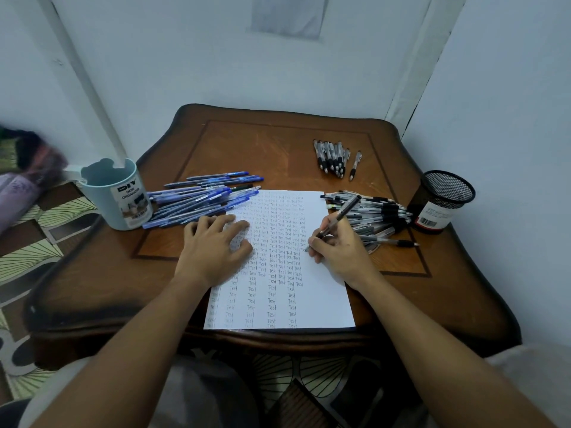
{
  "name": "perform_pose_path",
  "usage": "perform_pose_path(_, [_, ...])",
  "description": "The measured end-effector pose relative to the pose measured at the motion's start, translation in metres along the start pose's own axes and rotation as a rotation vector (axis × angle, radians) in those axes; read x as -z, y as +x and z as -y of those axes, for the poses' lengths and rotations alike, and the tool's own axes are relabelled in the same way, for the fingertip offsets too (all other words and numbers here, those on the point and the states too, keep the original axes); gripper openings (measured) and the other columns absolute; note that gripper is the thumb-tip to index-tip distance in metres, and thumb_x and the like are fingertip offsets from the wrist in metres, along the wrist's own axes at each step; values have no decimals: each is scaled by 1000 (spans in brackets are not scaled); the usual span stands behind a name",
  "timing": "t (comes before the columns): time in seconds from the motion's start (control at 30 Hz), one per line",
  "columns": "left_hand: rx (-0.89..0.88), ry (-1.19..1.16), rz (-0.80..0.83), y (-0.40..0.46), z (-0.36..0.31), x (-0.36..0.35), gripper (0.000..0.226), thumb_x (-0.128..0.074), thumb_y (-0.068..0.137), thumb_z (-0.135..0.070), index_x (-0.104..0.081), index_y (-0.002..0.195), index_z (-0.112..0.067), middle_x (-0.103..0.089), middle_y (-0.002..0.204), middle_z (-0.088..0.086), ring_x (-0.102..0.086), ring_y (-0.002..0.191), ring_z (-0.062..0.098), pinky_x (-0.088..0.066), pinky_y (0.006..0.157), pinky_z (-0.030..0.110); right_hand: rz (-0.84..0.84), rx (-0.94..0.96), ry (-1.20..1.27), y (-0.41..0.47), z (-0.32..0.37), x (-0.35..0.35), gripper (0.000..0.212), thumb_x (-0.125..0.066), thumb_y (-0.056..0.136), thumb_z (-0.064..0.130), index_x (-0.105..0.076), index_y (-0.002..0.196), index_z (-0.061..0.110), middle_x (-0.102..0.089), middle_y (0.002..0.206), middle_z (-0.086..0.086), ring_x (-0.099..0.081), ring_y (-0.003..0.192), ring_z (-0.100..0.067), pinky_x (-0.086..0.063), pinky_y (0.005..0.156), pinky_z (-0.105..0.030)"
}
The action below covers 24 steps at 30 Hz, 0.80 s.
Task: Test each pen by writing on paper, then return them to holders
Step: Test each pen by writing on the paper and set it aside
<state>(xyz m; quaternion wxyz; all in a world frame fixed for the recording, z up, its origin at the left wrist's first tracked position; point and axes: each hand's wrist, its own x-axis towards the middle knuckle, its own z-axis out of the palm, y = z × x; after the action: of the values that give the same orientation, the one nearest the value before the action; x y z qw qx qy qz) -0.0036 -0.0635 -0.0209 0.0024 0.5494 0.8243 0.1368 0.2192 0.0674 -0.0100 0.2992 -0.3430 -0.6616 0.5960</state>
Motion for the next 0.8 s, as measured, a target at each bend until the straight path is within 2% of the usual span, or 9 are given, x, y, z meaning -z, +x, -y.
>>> perform_pose_path(0.17, [2,1,-6,1,0,0,65,-18,81,-64,-49,135,-44,-42,148,-13,-30,131,15,-18,109,45,-34,3,60,2,-4,3,24,-61,94,-4,-46,100,14,-61,84,-15,-61,75,-35,-51,66,-42])
perform_pose_path(0.37, [-6,3,2,0,0,0,68,-16,81,-65,-47,137,-44,-41,150,-12,-30,132,16,-19,109,46,-46,10,-10,1,-2,-3,24,-59,95,-5,-44,98,13,-58,85,-19,-60,72,-30,-51,64,-39])
perform_pose_path(0.6, [-1,-7,0,1,1,0,65,-18,82,-65,-48,137,-44,-41,150,-12,-31,132,16,-18,109,46,-25,-22,30,3,-2,0,24,-61,94,-3,-45,99,14,-58,84,-16,-60,73,-33,-50,66,-42])
perform_pose_path(0.7, [1,-1,8,0,1,-1,66,-17,82,-65,-47,137,-45,-40,150,-13,-29,132,16,-18,110,45,-35,-23,104,2,-1,1,20,-58,96,-3,-45,98,13,-60,82,-16,-60,72,-34,-51,62,-40])
perform_pose_path(0.77, [0,2,11,0,1,0,66,-17,82,-65,-46,138,-44,-39,150,-13,-29,132,15,-18,110,45,-36,-34,206,1,4,1,10,-53,101,5,-46,96,9,-62,80,-18,-62,72,-35,-54,61,-38])
perform_pose_path(0.8, [-1,2,13,0,1,0,66,-17,82,-65,-46,138,-44,-39,150,-13,-29,132,15,-18,110,45,-45,-54,249,1,7,1,12,-50,104,15,-48,94,8,-64,79,-18,-64,73,-36,-55,62,-38])
